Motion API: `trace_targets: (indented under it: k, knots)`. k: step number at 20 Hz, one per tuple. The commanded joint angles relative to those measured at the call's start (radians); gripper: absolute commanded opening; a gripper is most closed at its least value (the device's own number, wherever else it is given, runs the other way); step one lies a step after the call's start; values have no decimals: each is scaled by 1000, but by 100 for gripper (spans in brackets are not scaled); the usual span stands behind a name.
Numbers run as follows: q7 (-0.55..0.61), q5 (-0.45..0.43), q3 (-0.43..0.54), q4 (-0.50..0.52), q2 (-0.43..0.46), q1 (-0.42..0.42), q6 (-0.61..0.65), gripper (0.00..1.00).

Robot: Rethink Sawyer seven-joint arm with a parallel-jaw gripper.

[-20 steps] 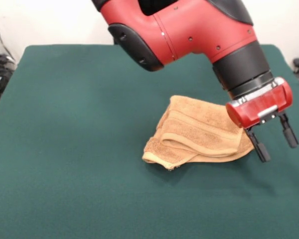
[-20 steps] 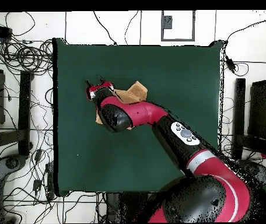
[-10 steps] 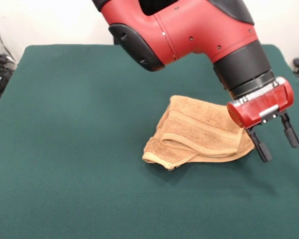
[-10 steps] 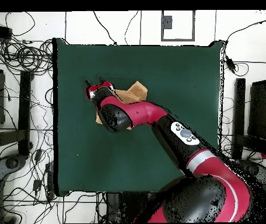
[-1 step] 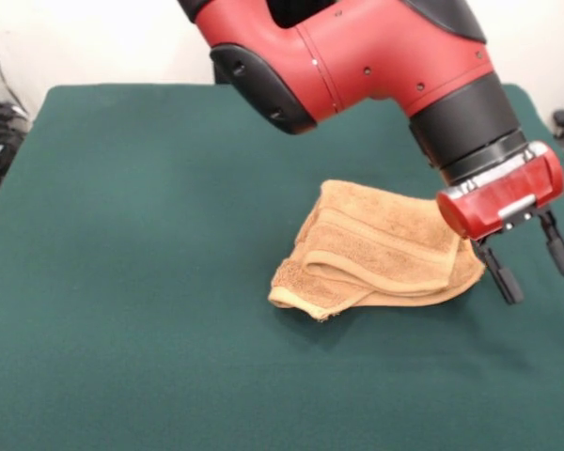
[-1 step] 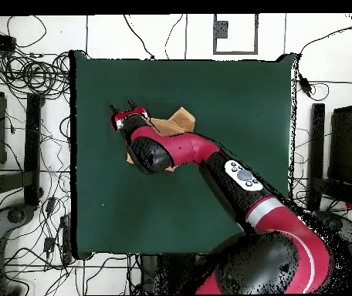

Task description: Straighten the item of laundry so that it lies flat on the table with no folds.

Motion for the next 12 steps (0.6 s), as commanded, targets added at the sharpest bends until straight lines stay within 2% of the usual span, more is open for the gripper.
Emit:
trace_targets:
  k: [1,12]
  knots:
    - [12,-49,46,-39,20,27,119,100]
    - [11,-50,50,-41,25,25,119,100]
